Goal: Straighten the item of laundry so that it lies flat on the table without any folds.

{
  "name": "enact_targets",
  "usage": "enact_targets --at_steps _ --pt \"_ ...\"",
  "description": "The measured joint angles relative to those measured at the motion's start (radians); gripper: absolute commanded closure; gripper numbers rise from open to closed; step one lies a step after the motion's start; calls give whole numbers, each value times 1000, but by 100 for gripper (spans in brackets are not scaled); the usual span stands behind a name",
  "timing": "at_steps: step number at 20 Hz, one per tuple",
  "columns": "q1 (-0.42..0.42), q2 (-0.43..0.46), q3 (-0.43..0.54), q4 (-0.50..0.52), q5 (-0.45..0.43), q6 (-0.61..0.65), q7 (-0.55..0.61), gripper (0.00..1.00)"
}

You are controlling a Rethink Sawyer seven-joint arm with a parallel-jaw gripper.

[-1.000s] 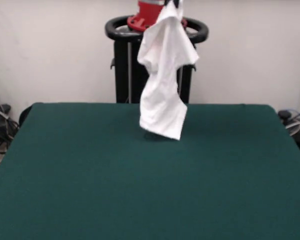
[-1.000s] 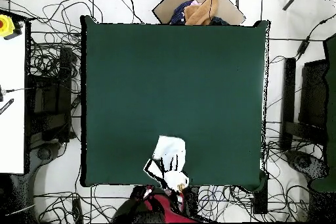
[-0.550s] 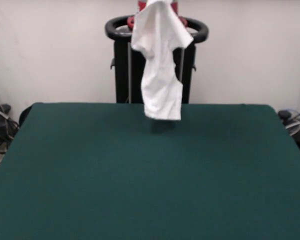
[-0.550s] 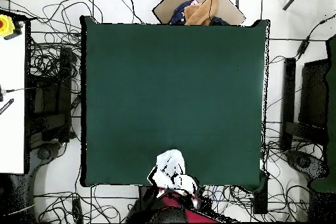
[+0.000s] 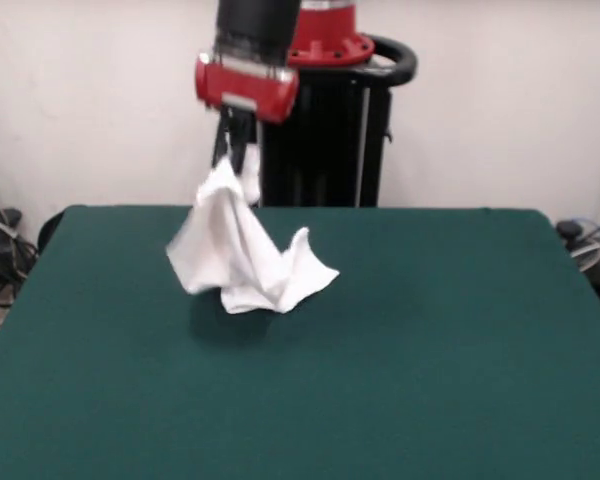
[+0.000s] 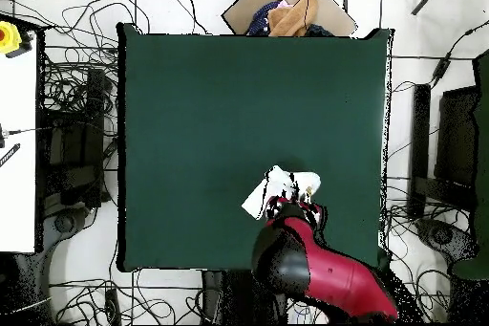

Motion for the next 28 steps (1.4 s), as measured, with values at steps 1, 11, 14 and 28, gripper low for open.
enact_targets --at_steps 1,11,14,28 --pt "0 47 14 0 -13 -53 0 100" --pt "62 83 60 42 -25 182 0 100" --pt "121 33 60 66 -18 252 0 100" --pt "338 -460 11 217 82 652 0 100"
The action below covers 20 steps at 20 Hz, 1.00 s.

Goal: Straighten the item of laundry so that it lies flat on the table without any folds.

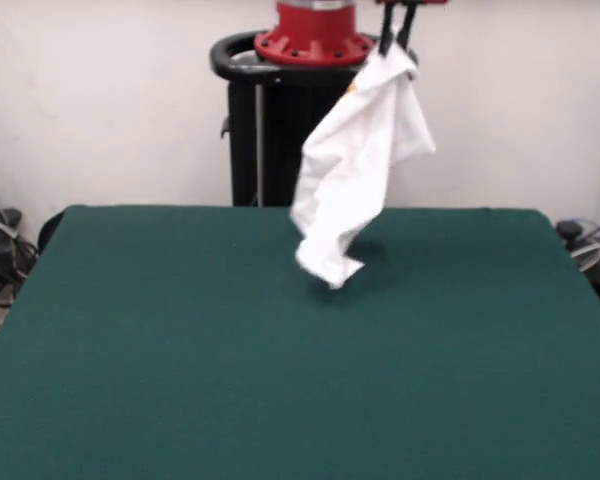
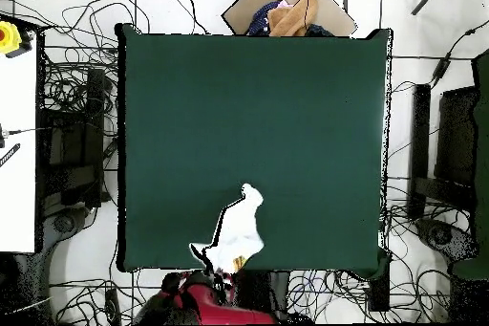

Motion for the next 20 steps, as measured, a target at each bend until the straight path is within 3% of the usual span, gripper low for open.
enact_targets --at_steps 2,3,9,14,20 --pt "23 -36 -7 -4 0 52 0 100" --pt "60 -83 -14 -19 0 138 0 100" --pt "136 -152 -18 -78 -1 351 0 100" --pt "141 -109 -18 -99 22 411 0 100" --pt "110 -14 -18 -71 129 400 0 100"
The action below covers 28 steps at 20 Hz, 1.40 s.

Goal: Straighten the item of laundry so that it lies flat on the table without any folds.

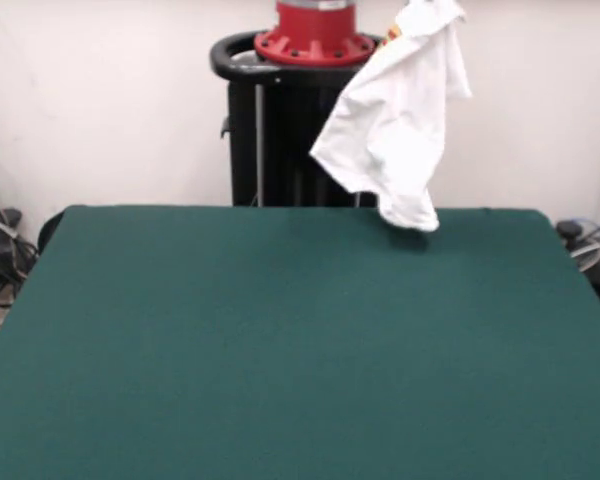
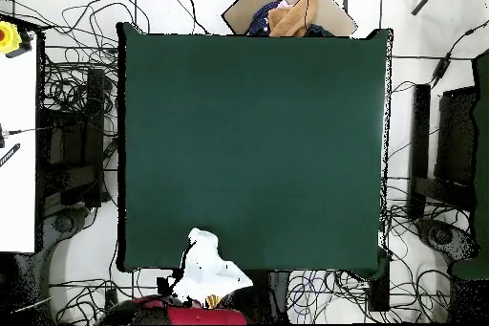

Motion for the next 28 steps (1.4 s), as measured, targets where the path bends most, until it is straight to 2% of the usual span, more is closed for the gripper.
enact_targets --at_steps 1,3,9,18,23,28 --pt "-17 41 0 19 41 -18 0 100" --pt "-32 91 0 37 65 -47 0 100" --pt "-70 248 1 73 68 -155 0 100" --pt "-112 410 2 75 69 -163 0 100" --pt "-129 418 2 75 69 -137 0 100" --pt "-111 340 2 74 69 32 0 100"
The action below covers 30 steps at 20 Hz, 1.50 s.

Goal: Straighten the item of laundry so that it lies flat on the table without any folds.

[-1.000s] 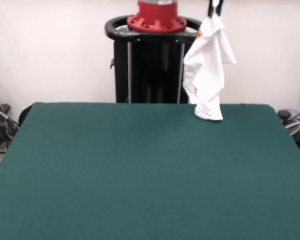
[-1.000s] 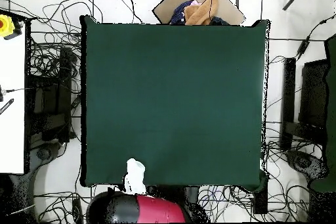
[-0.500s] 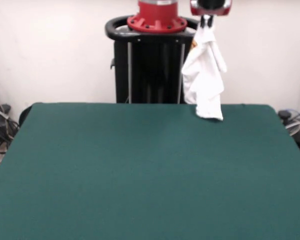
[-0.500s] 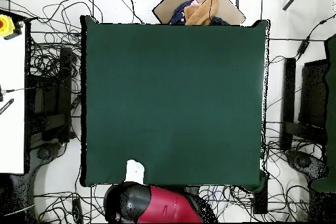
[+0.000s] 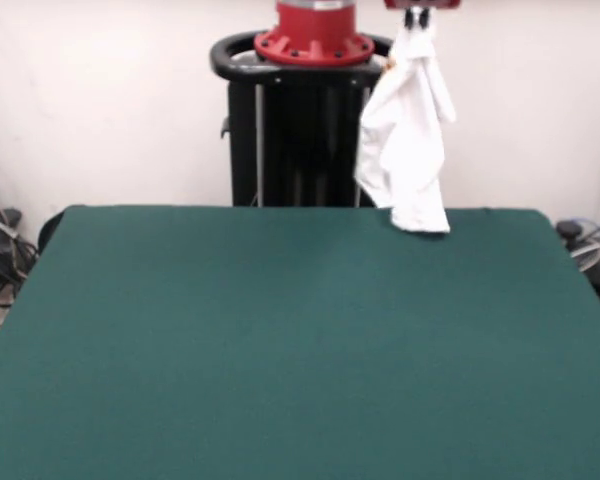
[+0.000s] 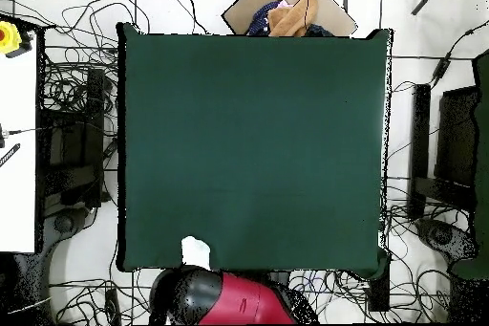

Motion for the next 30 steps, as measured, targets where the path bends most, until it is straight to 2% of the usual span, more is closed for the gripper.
enact_targets --at_steps 7,14,18,20,22,30 --pt "29 -77 0 -19 -1 232 0 100" --pt "35 -45 0 -38 0 247 0 100" --pt "33 61 0 -72 0 151 0 100" --pt "33 85 0 -79 0 120 0 100" --pt "33 149 1 -95 0 23 0 100" --pt "33 286 1 -132 1 -166 0 100"
